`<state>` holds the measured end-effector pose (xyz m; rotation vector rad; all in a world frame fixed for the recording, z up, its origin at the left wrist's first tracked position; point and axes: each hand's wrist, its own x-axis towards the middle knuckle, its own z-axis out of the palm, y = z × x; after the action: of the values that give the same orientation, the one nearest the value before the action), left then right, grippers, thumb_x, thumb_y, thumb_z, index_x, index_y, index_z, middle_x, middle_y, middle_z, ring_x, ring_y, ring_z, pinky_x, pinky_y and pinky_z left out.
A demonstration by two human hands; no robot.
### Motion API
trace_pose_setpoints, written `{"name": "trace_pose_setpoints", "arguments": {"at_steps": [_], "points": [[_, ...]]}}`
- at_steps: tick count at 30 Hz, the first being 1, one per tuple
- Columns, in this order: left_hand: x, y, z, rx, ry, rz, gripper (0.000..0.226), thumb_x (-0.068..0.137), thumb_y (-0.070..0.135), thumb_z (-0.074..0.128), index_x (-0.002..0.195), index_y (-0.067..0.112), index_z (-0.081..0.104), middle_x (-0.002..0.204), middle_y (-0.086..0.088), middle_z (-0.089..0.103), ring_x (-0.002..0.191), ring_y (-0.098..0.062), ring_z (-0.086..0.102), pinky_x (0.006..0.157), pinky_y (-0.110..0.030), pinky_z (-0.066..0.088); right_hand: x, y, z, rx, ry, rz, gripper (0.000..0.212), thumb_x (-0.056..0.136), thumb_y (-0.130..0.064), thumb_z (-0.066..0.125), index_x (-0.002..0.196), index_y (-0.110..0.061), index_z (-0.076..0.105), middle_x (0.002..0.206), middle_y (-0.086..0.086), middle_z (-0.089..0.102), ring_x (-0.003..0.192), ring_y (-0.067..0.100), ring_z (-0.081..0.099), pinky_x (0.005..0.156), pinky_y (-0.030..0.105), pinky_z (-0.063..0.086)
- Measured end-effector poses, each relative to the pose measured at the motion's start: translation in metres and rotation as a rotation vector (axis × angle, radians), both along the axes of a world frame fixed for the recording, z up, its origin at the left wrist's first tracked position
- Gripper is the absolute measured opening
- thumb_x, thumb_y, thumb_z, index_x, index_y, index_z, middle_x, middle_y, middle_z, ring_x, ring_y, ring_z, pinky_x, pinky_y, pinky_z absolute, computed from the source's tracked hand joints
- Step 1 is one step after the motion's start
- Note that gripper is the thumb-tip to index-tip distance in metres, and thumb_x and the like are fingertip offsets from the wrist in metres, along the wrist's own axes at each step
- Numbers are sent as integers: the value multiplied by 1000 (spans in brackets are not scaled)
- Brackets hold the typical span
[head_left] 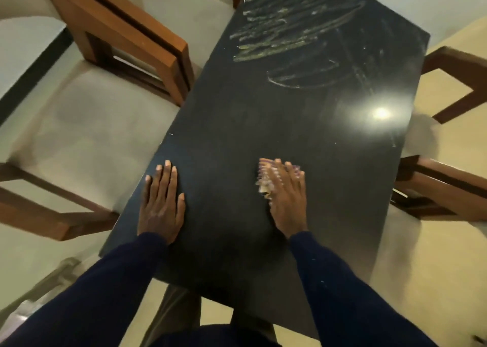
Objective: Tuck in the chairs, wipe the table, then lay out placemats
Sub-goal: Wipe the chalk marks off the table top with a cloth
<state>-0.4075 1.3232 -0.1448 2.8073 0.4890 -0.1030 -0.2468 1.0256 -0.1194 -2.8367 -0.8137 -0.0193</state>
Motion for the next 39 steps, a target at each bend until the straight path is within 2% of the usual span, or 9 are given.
{"name": "trace_pose_setpoints", "arguments": {"at_steps": [7,9,14,19,23,27,31,34,39], "points": [[29,-21,3,55,-32,-116,65,112,35,23,168,4,16,178,-14,6,165,-33,5,130,-61,13,73,13,-2,44,22,-416,71,94,-16,45,164,-19,39,173,7,34,161,33,25,131,60,12],[47,-36,4,59,-58,-150,64,112,33,27,168,4,18,178,-15,8,165,-34,6,130,-62,14,64,36,-2,65,27,-350,74,90,-16,49,164,-20,40,173,7,32,161,34,25,130,62,13],[91,-73,4,71,-92,-199,65,112,32,29,168,3,16,177,-17,8,165,-34,6,131,-60,10,9,9,-8,-11,36,175,84,90,-9,64,167,-24,33,178,1,20,166,28,10,130,61,15],[116,-98,0,38,-87,-217,65,113,36,27,168,4,16,177,-17,5,165,-33,3,132,-59,9,46,-59,-8,9,-15,-110,79,91,-13,64,165,-22,38,175,3,29,164,29,20,130,60,18],[130,-107,0,54,-80,-226,65,113,36,26,168,4,15,178,-16,5,165,-32,3,132,-59,10,122,-36,-5,32,-36,-352,76,94,-12,58,166,-23,37,173,4,33,162,31,25,130,61,15],[144,-119,0,76,-88,-227,65,113,37,25,168,4,16,177,-16,7,165,-32,5,132,-59,10,137,7,-9,37,-16,-162,82,89,-12,65,165,-23,37,174,6,30,162,34,21,129,64,14],[160,-139,0,87,-86,-247,67,112,37,25,168,2,16,177,-17,7,165,-32,5,132,-59,9,93,-34,-6,39,18,76,88,88,-6,65,168,-22,31,177,4,22,165,30,13,130,61,13],[176,-158,1,77,-96,-288,66,112,36,27,167,1,17,177,-17,7,165,-33,5,131,-60,11,74,-100,-7,80,24,-77,81,89,-7,67,164,-22,40,176,3,26,165,29,16,129,61,17],[208,-208,6,72,-103,-324,65,113,36,27,168,2,15,177,-17,4,165,-33,1,131,-59,11,134,-163,-3,42,4,-394,80,98,-11,65,168,-23,27,176,7,25,164,31,16,130,62,16]]}}
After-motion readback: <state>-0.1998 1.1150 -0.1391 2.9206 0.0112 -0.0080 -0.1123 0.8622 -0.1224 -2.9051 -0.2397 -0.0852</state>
